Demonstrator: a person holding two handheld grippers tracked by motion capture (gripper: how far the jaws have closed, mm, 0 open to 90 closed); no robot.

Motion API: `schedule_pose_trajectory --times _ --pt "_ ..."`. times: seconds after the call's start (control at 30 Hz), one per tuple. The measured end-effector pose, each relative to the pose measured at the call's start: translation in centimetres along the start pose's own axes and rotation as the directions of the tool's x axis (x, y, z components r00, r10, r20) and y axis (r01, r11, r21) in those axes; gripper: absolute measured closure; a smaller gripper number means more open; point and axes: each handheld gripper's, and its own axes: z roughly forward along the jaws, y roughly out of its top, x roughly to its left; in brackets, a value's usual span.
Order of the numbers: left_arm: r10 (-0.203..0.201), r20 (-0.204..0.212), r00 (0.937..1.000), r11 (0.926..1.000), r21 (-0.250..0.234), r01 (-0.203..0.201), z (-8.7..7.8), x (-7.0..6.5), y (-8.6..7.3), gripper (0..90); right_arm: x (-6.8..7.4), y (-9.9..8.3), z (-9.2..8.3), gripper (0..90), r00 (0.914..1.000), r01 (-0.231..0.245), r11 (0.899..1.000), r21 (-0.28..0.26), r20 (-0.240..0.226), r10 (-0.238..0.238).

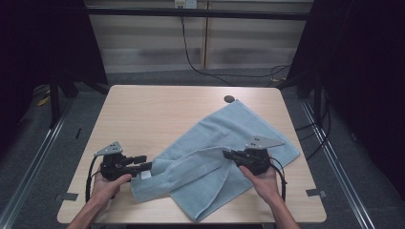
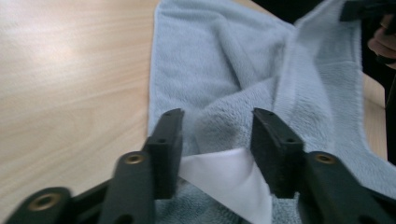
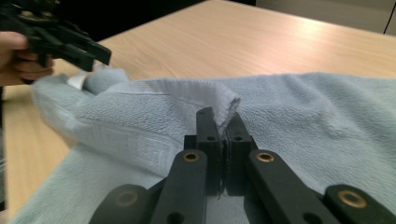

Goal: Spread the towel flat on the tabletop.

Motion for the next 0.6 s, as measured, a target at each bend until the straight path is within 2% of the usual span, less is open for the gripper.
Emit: schedule_pose_trajectory --times 0.03,0.1,0.2,0.3,0.37,0.4,0.43,0.47,0.5,0.53,0.6 --pt "0.006 -0.007 1.0 1.0 -0.002 -0.006 0.0 -0.1 0.1 65.6 0.0 -0.1 -0.7 88.2 0.9999 0.004 1.0 -0.007 0.012 -0.004" --pt "0.023 0.005 0.9997 0.9997 0.009 -0.023 0.2 -0.4 0.1 74.8 -0.3 -0.6 -1.8 88.2 0.9994 0.002 1.0 -0.002 0.036 -0.002" --pt "0.047 0.009 0.9989 0.9984 0.03 -0.047 0.7 -0.8 0.1 85.0 -1.4 -1.9 -3.0 88.2 0.9971 -0.033 0.999 0.012 0.069 0.032" --pt "0.064 -0.006 0.9979 0.9979 0.015 -0.064 0.5 -1.1 0.3 90.0 -2.1 -3.4 -3.9 88.2 0.9933 -0.065 0.997 0.042 0.099 0.061" --pt "0.043 -0.009 0.999 0.9991 -0.007 -0.043 0.1 -1.3 0.4 90.0 -2.5 -4.5 -4.1 88.2 0.9901 -0.094 0.994 0.046 0.109 0.089" --pt "0.028 -0.012 0.9995 0.9996 -0.01 -0.028 -0.2 -1.4 0.4 87.8 -2.7 -4.9 -4.0 88.2 0.9888 -0.105 0.993 0.052 0.112 0.099" --pt "0.006 -0.004 1.0 1.0 -0.005 -0.006 -0.4 -1.8 0.3 80.4 -2.8 -5.3 -3.9 88.1 0.9883 -0.112 0.992 0.063 0.111 0.104" --pt "0.009 0.024 0.9997 0.9999 0.012 -0.009 -0.7 -2.2 0.2 73.5 -2.9 -5.5 -3.7 88.1 0.9877 -0.118 0.99 0.078 0.112 0.109" --pt "0.028 0.055 0.9981 0.9993 0.023 -0.029 -0.9 -2.8 -0.1 70.0 -2.8 -5.7 -3.6 88.1 0.9874 -0.121 0.988 0.095 0.114 0.11" --pt "0.039 0.056 0.9977 0.9988 0.029 -0.041 -1.1 -3.5 -0.5 67.3 -2.8 -5.8 -3.4 88.1 0.9876 -0.118 0.987 0.107 0.116 0.105" --pt "0.039 0.049 0.998 0.9965 0.072 -0.042 -1.2 -4.2 -1.3 60.1 -2.8 -5.9 -3.3 88.0 0.9877 -0.12 0.986 0.114 0.115 0.107"
